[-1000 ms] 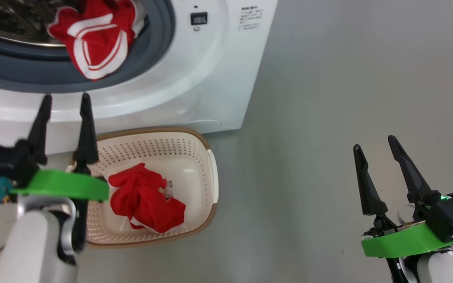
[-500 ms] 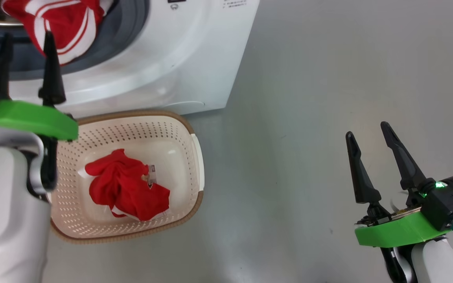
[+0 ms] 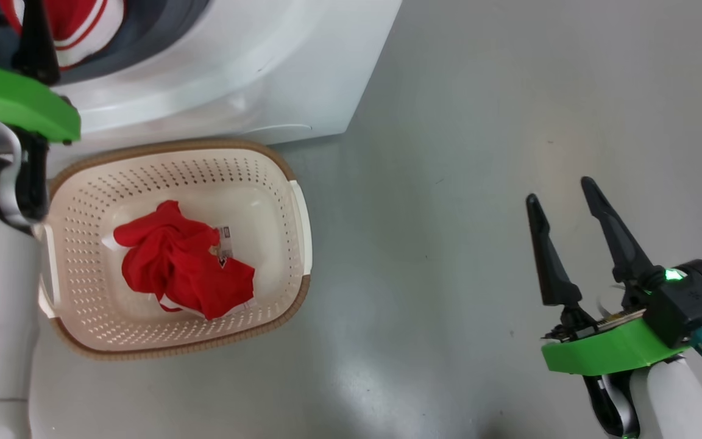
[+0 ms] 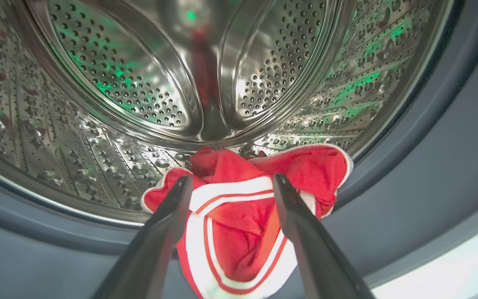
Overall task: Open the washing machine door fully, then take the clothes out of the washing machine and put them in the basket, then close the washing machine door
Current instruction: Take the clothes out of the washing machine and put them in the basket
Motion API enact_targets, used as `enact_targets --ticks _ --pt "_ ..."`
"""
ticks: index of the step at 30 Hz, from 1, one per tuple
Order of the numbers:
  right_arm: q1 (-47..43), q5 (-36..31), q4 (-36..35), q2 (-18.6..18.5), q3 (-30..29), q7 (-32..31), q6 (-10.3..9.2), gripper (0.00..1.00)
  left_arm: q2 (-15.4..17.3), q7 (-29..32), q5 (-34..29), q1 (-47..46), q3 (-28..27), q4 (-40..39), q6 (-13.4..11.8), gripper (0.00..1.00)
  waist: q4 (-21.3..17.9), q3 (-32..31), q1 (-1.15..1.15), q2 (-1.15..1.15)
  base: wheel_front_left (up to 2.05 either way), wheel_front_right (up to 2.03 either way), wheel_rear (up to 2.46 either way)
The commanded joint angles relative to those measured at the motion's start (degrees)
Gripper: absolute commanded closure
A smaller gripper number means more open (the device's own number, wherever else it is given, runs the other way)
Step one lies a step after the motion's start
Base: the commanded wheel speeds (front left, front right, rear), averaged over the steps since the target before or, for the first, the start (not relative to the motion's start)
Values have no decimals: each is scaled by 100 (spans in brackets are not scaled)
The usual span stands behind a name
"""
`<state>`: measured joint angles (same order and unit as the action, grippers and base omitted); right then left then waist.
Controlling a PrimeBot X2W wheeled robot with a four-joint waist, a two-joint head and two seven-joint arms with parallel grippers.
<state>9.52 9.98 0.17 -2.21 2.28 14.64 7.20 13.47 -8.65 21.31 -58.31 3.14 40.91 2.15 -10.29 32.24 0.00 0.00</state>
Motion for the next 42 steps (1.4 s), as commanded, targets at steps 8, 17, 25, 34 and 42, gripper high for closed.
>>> enact_targets --ticks 8,17,25,34,42 --pt "77 -97 -43 -66 246 36 29 0 364 360 101 -903 -43 685 138 0 -141 157 0 0 0 0 0" --pt "110 -105 1 -66 347 36 29 0 394 1146 132 -1590 97 1613 116 0 -279 235 0 0 0 0 0" --pt "90 -82 68 -66 438 36 29 0 468 1955 216 -1993 126 2390 -25 0 -408 202 0 0 0 0 0" --pt "48 -59 94 -66 511 36 29 0 511 2255 279 -2055 168 2856 -81 0 -541 165 0 0 0 0 0" --pt "53 8 118 -66 569 36 29 0 551 2116 269 -2078 258 2965 -22 45 -615 191 0 0 0 0 0"
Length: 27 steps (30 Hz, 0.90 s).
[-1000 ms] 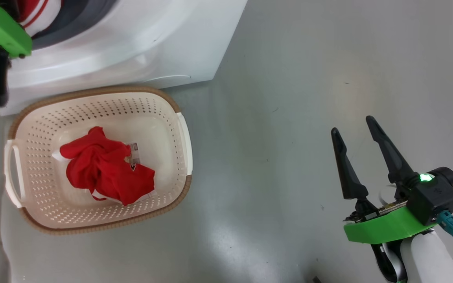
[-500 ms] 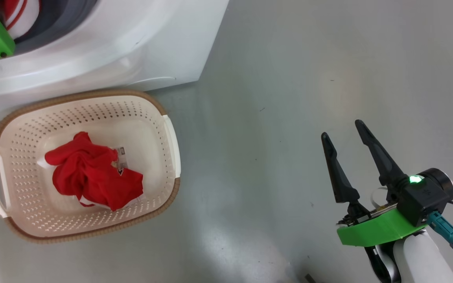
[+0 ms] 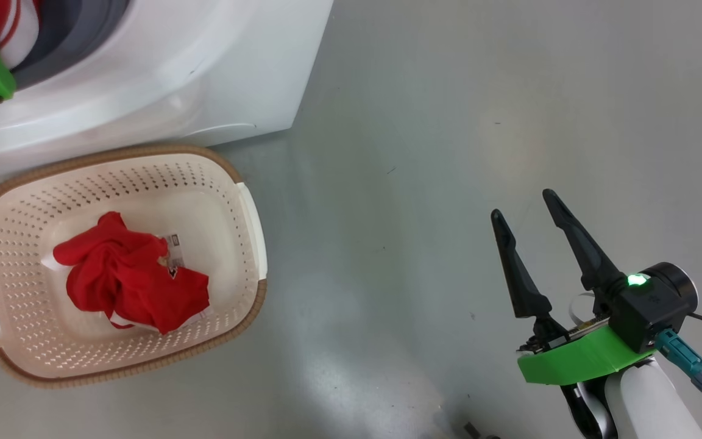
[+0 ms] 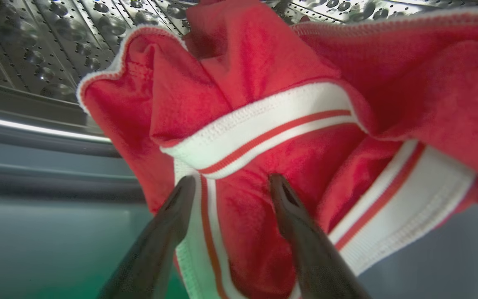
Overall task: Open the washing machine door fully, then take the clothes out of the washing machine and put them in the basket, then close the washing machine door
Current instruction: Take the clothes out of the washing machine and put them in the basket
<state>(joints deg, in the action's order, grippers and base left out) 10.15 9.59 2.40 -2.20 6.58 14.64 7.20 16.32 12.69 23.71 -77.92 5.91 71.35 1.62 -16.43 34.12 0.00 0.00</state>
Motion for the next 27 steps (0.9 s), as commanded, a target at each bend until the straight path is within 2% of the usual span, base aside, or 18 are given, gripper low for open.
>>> enact_targets --ticks 1,2,3,4,15,27 --pt "-8 56 -104 -67 144 36 29 0 268 -51 26 -123 -7 -73 37 63 -4 9 0 0 0 0 0" --pt "-4 63 -103 -67 149 36 29 0 267 -72 30 -131 1 -66 52 75 -5 14 0 0 0 0 0" --pt "0 69 -103 -67 153 36 29 0 267 -92 29 -139 13 -59 65 98 -4 19 0 0 0 0 0" --pt "4 75 -100 -67 154 36 29 0 264 -107 25 -146 30 -51 75 100 -2 22 0 0 0 0 0" --pt "50 121 -77 -67 149 36 29 0 206 -658 45 -161 124 -118 238 100 99 45 0 0 0 0 0" --pt "123 163 -61 -67 140 36 29 0 232 -1859 79 173 269 -576 499 100 290 9 0 0 0 0 0"
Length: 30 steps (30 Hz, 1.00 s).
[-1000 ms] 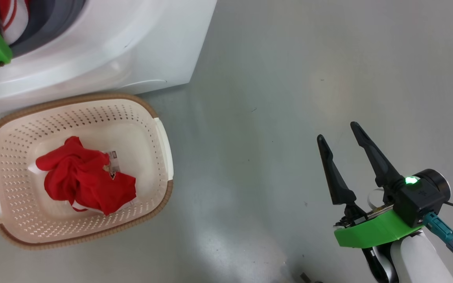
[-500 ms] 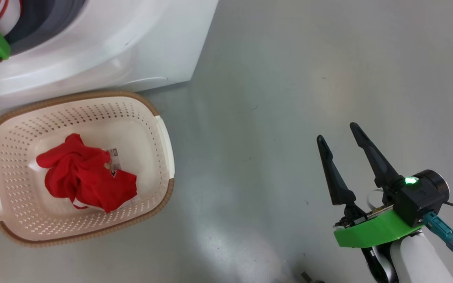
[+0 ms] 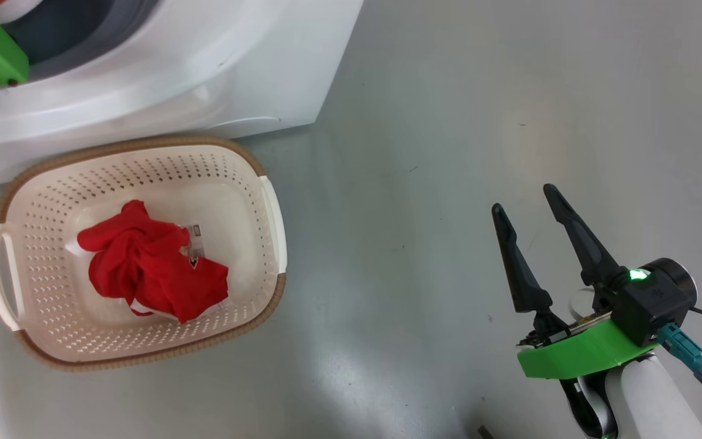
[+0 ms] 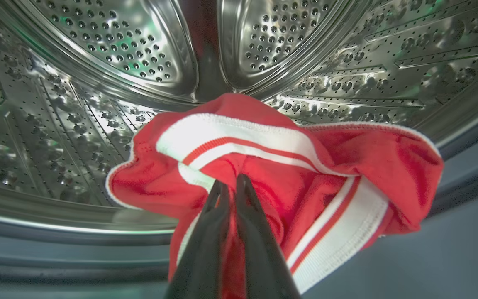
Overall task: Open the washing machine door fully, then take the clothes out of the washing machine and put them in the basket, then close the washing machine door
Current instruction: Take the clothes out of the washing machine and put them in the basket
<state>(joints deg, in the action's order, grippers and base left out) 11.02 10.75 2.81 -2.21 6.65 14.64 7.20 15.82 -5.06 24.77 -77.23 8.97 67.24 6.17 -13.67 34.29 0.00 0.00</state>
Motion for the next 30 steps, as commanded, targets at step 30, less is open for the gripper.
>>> enact_targets --ticks 30 --pt "35 151 -80 -66 43 36 29 0 457 -992 -142 2927 -77 -3374 -435 100 260 -537 0 0 0 0 0"
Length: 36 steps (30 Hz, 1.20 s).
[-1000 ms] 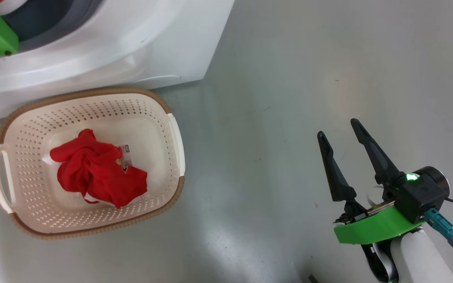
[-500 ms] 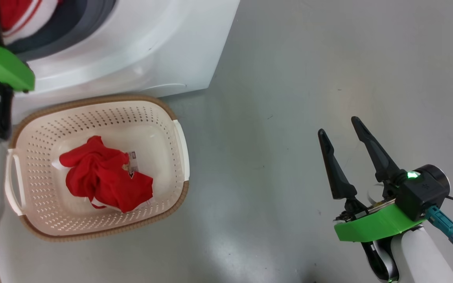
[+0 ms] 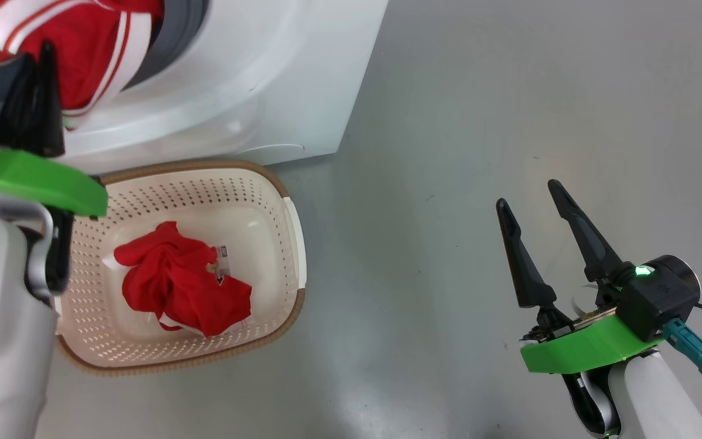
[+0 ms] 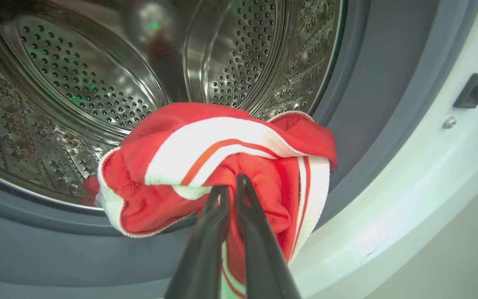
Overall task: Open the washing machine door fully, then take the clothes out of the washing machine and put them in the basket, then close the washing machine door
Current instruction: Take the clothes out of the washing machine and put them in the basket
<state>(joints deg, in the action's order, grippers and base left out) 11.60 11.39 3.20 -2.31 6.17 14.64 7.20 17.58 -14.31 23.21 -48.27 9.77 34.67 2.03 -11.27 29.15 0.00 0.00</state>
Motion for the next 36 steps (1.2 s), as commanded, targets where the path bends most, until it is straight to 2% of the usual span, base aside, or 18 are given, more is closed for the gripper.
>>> enact_targets --ticks 1,16,36 --pt "-25 91 -117 -56 81 36 29 0 270 -67 40 143 -183 -252 -53 100 32 -41 0 0 0 0 0" --pt "-16 126 -165 -56 -46 36 29 0 254 196 170 1445 -250 -1859 -504 100 220 -309 0 0 0 0 0" --pt "-279 87 -184 -56 -204 36 29 0 82 392 265 2652 -68 -2896 -841 100 404 -927 0 0 0 0 0"
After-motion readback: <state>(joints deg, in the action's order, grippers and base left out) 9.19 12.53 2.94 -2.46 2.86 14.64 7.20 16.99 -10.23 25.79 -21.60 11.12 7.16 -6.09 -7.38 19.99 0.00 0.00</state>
